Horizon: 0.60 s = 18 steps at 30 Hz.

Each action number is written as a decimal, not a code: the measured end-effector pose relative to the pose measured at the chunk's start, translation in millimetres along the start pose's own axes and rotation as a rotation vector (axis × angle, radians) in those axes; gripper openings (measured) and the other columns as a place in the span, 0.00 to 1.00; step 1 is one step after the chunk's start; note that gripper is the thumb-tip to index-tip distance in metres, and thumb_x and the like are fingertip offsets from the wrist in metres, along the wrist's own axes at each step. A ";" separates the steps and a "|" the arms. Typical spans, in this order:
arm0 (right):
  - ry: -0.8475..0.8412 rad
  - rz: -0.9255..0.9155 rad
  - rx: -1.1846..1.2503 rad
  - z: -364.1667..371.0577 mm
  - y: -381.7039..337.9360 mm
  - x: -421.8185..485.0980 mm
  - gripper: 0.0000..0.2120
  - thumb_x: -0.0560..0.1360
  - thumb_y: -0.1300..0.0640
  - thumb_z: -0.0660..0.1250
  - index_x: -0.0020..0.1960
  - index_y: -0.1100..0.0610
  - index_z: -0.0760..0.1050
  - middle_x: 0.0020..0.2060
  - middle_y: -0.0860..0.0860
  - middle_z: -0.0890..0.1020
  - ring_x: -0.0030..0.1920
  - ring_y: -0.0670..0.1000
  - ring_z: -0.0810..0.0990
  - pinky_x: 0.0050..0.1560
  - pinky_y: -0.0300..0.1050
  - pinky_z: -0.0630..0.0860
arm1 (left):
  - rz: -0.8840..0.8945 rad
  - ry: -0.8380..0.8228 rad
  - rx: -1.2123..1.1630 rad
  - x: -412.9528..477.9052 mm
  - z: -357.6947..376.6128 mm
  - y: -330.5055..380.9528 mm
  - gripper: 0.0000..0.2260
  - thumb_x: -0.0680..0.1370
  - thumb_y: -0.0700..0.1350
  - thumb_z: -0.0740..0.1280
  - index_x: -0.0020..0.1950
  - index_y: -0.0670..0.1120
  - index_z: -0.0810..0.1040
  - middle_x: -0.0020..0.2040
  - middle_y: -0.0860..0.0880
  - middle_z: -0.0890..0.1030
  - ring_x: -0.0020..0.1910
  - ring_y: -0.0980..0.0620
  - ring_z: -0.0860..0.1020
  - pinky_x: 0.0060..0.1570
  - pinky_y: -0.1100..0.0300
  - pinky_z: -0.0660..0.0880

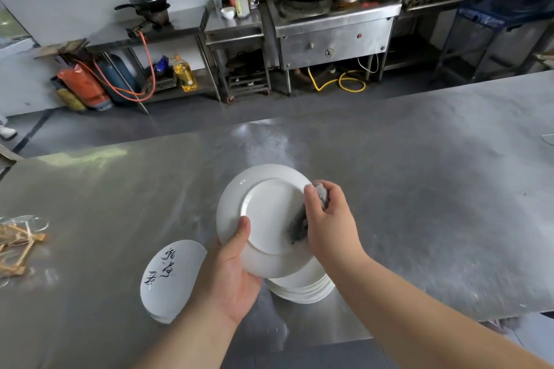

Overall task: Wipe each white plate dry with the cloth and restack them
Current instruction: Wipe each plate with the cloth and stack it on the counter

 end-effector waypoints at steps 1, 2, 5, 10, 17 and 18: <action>-0.035 0.041 -0.007 1.2 3.8 -2.0 0.13 0.79 0.34 0.62 0.57 0.39 0.73 0.42 0.41 0.83 0.39 0.42 0.81 0.38 0.34 0.75 | -0.011 0.015 -0.006 0.6 -1.9 0.1 0.23 0.81 0.49 0.64 0.74 0.40 0.76 0.68 0.37 0.82 0.68 0.37 0.80 0.70 0.37 0.72; -0.075 0.071 -0.032 0.0 4.9 -2.8 0.13 0.79 0.34 0.62 0.56 0.41 0.73 0.41 0.43 0.83 0.35 0.44 0.81 0.34 0.39 0.76 | -0.024 0.022 -0.006 1.6 -4.5 1.4 0.23 0.81 0.50 0.64 0.73 0.40 0.76 0.68 0.38 0.82 0.67 0.38 0.81 0.69 0.37 0.73; -0.212 0.016 -0.283 -14.0 0.4 4.9 0.15 0.81 0.37 0.60 0.46 0.47 0.73 0.29 0.44 0.82 0.23 0.43 0.77 0.24 0.36 0.73 | -0.041 0.029 -0.003 6.4 -14.3 7.8 0.24 0.80 0.52 0.65 0.73 0.43 0.77 0.67 0.40 0.83 0.66 0.40 0.82 0.63 0.39 0.76; -0.337 -0.012 -0.598 -31.9 -6.4 23.2 0.25 0.82 0.36 0.54 0.38 0.54 0.72 0.25 0.49 0.81 0.21 0.52 0.76 0.22 0.39 0.70 | -0.066 0.031 0.028 19.5 -24.1 8.9 0.25 0.79 0.56 0.66 0.74 0.46 0.77 0.68 0.42 0.83 0.65 0.42 0.83 0.65 0.40 0.77; -0.499 0.184 -0.291 -48.2 -1.2 34.7 0.20 0.81 0.43 0.67 0.42 0.60 0.76 0.34 0.61 0.78 0.34 0.58 0.72 0.38 0.52 0.71 | -0.031 0.096 0.277 43.8 -30.0 11.5 0.39 0.72 0.76 0.55 0.73 0.54 0.77 0.66 0.49 0.85 0.63 0.48 0.84 0.60 0.47 0.81; -0.506 0.230 -0.170 -48.6 0.3 33.3 0.18 0.82 0.46 0.68 0.42 0.61 0.77 0.37 0.61 0.78 0.36 0.58 0.72 0.41 0.53 0.70 | -0.028 0.112 0.312 46.4 -29.4 11.8 0.41 0.70 0.78 0.52 0.72 0.55 0.78 0.66 0.50 0.85 0.63 0.49 0.84 0.63 0.47 0.79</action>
Point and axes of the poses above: each hand's wrist, its own x-axis towards the middle knuckle, its own z-axis out of the palm, y = z × x, the point moved 1 cm from there along x, towards the middle knuckle
